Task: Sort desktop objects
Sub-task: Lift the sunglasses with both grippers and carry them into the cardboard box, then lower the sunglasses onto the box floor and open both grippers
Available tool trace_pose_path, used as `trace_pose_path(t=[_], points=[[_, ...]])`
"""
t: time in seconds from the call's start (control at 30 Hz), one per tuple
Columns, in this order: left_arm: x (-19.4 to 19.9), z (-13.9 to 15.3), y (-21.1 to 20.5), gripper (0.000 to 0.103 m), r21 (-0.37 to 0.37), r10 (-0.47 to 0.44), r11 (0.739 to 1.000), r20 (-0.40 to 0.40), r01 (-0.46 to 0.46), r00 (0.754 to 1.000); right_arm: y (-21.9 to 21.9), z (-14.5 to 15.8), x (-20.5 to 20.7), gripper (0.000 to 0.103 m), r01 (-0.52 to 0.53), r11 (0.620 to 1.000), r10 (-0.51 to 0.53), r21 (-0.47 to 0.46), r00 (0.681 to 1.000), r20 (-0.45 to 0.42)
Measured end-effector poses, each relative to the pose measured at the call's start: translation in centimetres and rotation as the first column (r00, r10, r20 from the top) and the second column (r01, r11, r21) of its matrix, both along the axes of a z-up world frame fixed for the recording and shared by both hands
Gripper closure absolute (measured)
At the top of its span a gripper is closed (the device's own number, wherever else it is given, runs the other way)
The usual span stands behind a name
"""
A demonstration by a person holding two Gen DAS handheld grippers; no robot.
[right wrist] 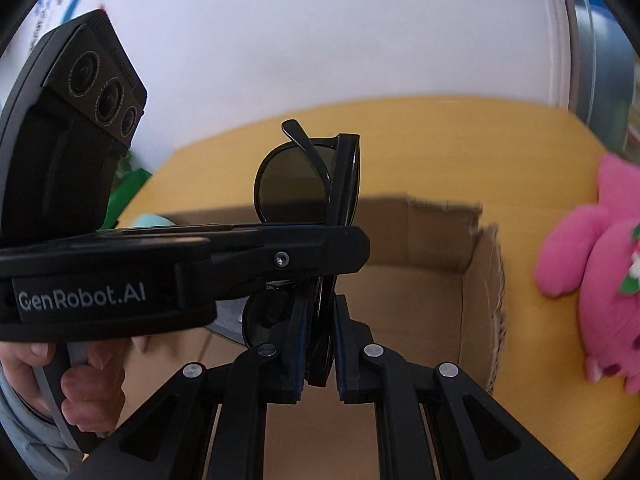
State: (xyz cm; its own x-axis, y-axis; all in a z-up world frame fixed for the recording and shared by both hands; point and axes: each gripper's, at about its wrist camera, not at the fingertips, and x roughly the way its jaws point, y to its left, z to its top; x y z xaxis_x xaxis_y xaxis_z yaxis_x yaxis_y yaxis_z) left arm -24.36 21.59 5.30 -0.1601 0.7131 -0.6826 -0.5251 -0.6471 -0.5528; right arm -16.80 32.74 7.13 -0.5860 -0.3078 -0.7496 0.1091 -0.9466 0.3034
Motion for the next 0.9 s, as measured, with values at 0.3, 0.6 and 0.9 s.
trace_pose_path(t=[0.3,0.6,0.9], points=[[-2.1,-6.0,1.0,0.091,-0.038,0.038,0.999,0.170,-0.032,0.985,1.2,-5.3,-2.6,0.094,0.046,0.998,-0.055,0.049,0.981,0.185],[-2.3,-6.6,1.3,0.088,-0.076,0.053,0.996,0.177,-0.040,0.983,0.9,-6.2,-3.3,0.092,0.057,0.993,-0.075,0.103,0.980,0.185],[0.1,-1.4,-0.1,0.084,-0.097,0.042,0.995,0.044,-0.038,0.998,0.5,-4.1,-0.9,0.055,0.085,0.987,-0.100,0.135,0.990,0.104]])
